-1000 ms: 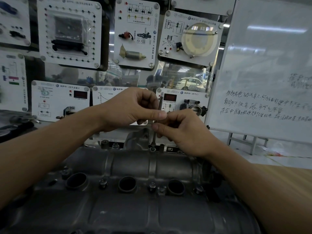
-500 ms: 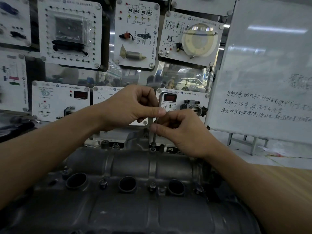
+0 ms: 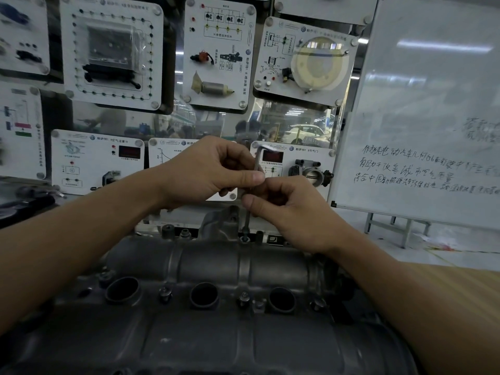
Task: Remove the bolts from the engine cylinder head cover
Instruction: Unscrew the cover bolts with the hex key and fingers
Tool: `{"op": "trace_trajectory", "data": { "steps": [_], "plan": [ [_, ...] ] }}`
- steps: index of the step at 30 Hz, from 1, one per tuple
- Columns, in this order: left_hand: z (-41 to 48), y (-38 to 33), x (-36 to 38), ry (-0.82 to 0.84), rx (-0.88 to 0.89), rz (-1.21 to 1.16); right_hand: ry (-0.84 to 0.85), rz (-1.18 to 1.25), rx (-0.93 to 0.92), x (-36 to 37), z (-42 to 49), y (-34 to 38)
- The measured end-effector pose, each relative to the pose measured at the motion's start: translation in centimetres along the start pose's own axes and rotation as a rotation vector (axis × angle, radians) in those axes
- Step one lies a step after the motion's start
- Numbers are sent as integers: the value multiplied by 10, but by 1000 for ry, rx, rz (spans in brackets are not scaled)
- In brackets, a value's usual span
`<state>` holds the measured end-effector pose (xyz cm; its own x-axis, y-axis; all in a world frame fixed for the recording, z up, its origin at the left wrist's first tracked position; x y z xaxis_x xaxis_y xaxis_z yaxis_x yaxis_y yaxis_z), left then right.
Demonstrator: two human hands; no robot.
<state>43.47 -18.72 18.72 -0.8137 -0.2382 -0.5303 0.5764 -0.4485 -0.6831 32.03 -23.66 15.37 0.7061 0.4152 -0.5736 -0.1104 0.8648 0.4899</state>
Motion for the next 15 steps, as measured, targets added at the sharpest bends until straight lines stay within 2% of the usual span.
{"op": "trace_trajectory", "data": {
  "steps": [5,9,15],
  "plan": [
    [2,-2,5,-26,22,9,-68,19,-31,-6,0,0],
    [2,-1,7,-15,-5,-48,-47,10,-45,-6,1,2],
    [0,8,6,106,-98,-89,6,-56,14,-3,1,-1]
  ]
}}
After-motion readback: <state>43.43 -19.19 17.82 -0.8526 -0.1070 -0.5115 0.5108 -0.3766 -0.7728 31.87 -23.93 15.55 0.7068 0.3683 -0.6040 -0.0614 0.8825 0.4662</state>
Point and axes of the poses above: each hand's wrist, its own z-axis towards the middle knuckle, its own x-axis out of the palm, y = z × x, the point moved 7 cm from there along z, towards the middle knuckle, and after that the axes turned 5 degrees about -x, right-handed, at the moved point
